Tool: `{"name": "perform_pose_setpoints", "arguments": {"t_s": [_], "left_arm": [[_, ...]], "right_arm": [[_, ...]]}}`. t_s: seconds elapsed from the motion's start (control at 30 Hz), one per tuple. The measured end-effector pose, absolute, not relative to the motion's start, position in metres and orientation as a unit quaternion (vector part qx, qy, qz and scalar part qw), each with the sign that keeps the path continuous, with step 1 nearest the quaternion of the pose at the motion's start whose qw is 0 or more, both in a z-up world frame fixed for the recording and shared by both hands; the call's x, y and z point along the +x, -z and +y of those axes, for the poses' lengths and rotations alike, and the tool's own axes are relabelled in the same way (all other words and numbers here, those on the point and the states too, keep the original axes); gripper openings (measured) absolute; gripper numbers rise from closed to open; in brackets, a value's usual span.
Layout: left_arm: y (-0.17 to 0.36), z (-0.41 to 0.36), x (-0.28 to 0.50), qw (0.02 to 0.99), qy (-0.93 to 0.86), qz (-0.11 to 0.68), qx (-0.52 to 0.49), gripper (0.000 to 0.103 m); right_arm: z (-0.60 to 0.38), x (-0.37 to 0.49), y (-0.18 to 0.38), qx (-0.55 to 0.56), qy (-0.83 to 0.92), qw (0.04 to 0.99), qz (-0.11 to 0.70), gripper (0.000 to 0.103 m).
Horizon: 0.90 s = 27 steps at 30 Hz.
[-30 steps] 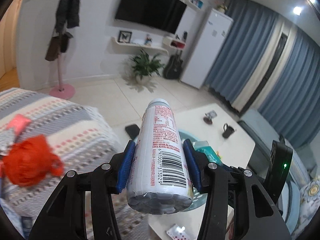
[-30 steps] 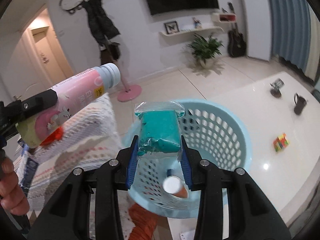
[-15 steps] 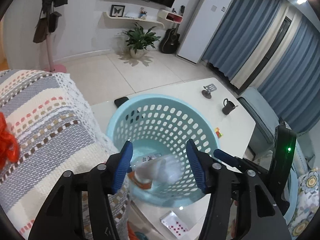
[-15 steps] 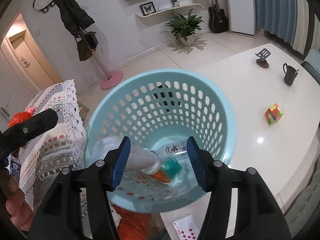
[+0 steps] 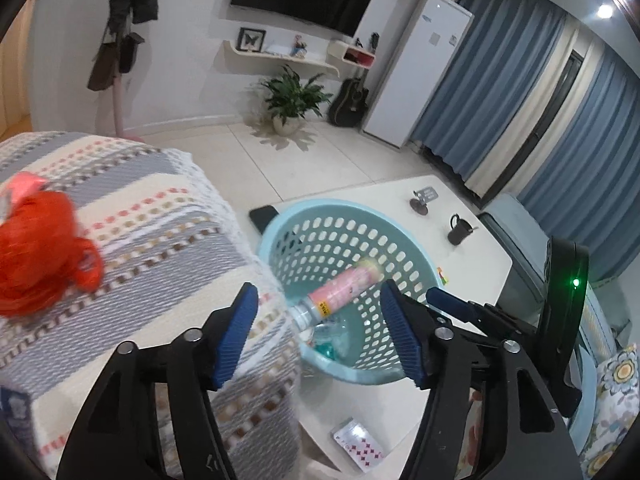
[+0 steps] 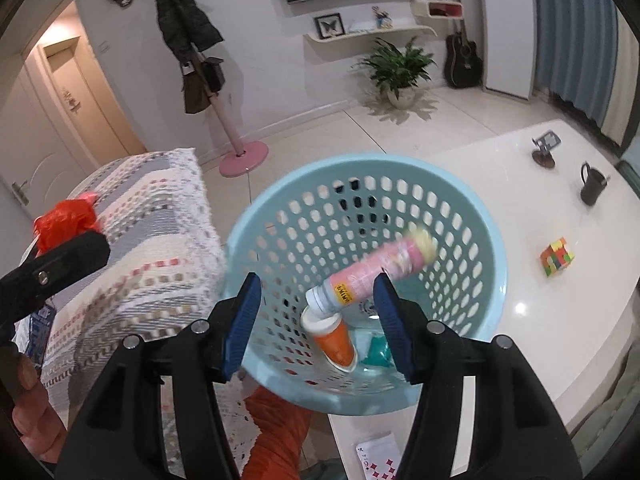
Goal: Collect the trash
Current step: 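Open both tools to drop the spray bottle and packet into the basket, then grasp the white-and-blue printed box with the left tool while the right tool grasps the red bag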
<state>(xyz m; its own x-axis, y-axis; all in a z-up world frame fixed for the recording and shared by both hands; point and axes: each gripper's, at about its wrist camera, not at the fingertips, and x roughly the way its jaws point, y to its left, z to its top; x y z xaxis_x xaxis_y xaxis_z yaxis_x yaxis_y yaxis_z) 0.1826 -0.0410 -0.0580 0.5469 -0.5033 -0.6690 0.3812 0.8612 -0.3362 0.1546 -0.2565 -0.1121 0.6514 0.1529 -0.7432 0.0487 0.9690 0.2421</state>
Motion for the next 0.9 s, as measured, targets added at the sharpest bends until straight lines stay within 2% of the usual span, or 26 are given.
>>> {"name": "perform_pose_setpoints", "arguments": {"t_s": [0.3,0.47,0.67,0.7,0.77,0.9], "left_arm": [[0.024,0.033,0.130,0.911,0.195,0.352,-0.088,0.072],[0.007,0.084,0.090,0.938,0.117,0.322,-0.061,0.083],[0.007,0.135,0.058,0.945,0.042,0.321,-0.042,0.089],[0.009,0.143,0.056,0.944,0.033,0.326,-0.046,0.090],[0.015,0.153,0.055,0.939,0.025,0.339,-0.051,0.091],[0.031,0.166,0.059,0.928,0.013,0.368,-0.053,0.091]], "right_arm": [[-0.193,0.145,0.076,0.073,-0.083,0.917,0.384,0.055],[-0.147,0.141,0.060,0.043,-0.127,0.921,0.365,0.055],[-0.085,0.149,0.047,0.016,-0.187,0.919,0.345,0.056],[-0.076,0.152,0.046,0.016,-0.196,0.918,0.344,0.058],[-0.059,0.160,0.042,0.021,-0.213,0.915,0.341,0.071],[-0.031,0.178,0.037,0.028,-0.241,0.908,0.342,0.079]]}}
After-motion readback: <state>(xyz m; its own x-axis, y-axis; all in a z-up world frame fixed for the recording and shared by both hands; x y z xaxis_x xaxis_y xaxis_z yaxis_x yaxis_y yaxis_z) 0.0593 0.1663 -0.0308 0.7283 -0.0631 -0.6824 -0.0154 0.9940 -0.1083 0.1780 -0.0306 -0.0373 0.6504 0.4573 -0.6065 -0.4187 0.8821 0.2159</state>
